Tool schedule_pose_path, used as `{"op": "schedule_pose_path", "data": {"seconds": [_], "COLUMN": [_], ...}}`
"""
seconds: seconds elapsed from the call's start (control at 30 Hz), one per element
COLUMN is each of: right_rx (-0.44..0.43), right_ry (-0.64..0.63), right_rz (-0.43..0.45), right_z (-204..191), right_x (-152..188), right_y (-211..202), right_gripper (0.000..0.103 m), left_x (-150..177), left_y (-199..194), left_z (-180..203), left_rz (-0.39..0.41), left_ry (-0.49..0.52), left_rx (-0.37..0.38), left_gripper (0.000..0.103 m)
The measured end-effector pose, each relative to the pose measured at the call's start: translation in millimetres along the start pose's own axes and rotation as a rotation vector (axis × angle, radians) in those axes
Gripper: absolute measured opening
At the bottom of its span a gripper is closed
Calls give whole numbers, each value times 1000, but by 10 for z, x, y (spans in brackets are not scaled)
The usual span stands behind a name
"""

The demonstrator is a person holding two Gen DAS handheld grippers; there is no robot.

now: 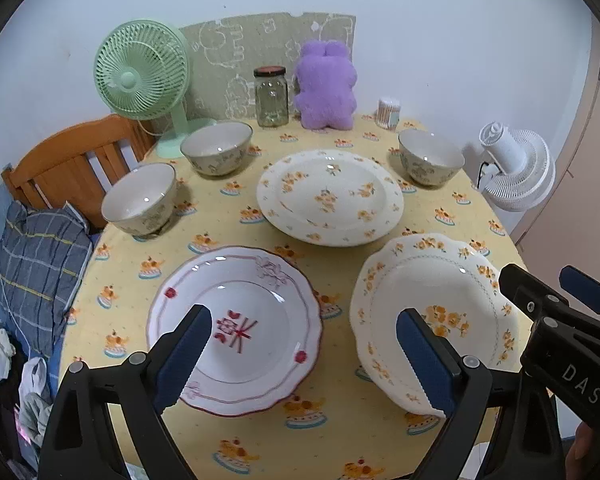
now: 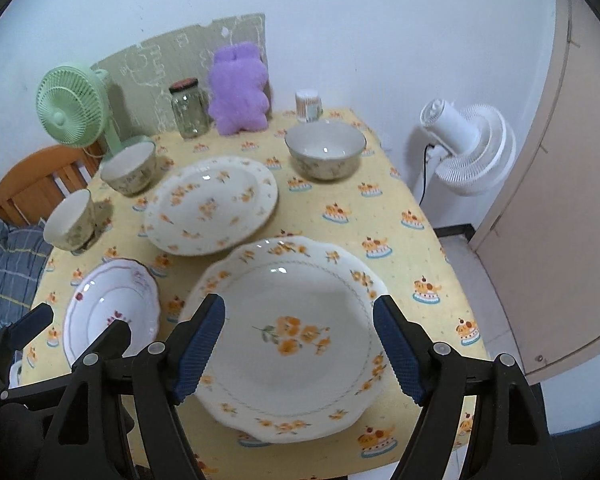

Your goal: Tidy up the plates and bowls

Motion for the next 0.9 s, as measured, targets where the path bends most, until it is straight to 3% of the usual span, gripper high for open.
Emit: {"op": "schedule_pose_path", "data": {"seconds": [0.33,0.43,0.9], "right_rx": [24,30,-37], "right_ry": [16,12,-11], "right_rz": [36,35,-14], "right_z": [-257,-295,-409], "right_x": [-165,-238,-637], "right_y": [-135,-86,807], "right_gripper": [80,86,87], "left_x": [-162,-234,-621], "left_y": [-41,8,735], "left_z": [-252,-297,-386], "left_rz": [14,10,-22], "left_ry": [-15,-27,-34], "left_rx": [26,17,-70], "left_gripper": [95,95,95]}}
Point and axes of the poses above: each gripper's, at about its wrist camera, not at the fingertips, and y roughly the way its jaws point, z to its right, x to its underside, the point moved 7 cm from there along y, roughly the way its jaws point, and after that the axes turned 11 degrees about z, right-handed, at the moved point
